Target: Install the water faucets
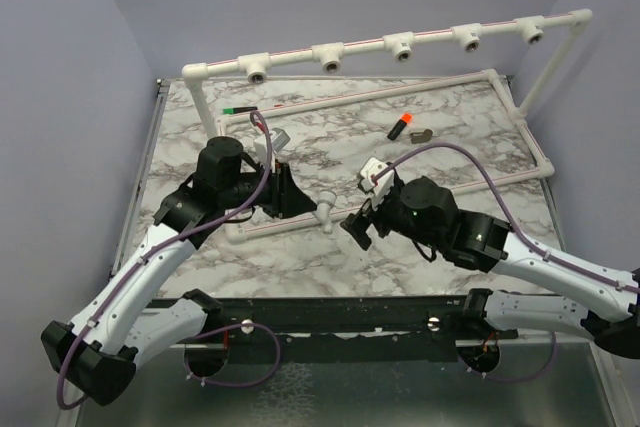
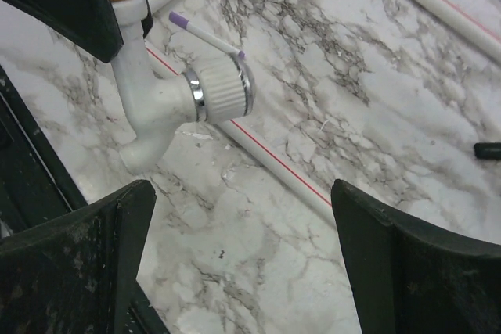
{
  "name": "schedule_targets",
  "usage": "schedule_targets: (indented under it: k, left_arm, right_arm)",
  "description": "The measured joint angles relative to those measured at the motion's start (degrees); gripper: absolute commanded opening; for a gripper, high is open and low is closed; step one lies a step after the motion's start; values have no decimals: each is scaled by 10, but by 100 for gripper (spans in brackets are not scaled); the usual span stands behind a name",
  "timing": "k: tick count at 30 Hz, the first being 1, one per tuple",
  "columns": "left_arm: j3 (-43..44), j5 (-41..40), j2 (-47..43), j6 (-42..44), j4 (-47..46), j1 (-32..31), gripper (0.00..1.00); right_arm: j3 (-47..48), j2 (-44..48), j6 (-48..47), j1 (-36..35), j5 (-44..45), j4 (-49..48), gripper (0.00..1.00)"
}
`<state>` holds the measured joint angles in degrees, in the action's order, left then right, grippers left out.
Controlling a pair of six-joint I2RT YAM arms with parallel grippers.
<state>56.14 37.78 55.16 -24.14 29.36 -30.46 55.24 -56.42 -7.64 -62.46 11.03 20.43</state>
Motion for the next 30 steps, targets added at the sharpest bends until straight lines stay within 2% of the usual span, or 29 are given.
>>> schedule_targets:
  k: [6,10,14,19,24,30]
  left_arm:
    - [-13,-59,-30,-28,-83,0,0]
    - [-36,-102,-55,-42,-130,0,0]
    - [-66,-122,-81,-63,-175,0,0]
    - [-95,-132,-117,-93,-238,0,0]
    - [-135,-132,-148,-142,-332,0,0]
    - [-160,-125,-153,-196,-411,0,0]
  right_arm:
    - [-28,1,131,7,19,-19,100]
    - [-28,1,189,32,-9,-36,100]
    - [-29,1,255,105,-97,-61,100]
    - [-43,-1,339,187,-229,-140,97]
    - [-48,-26,410,193,-335,-232,95]
    - [-60,-51,489,194,-394,-336,91]
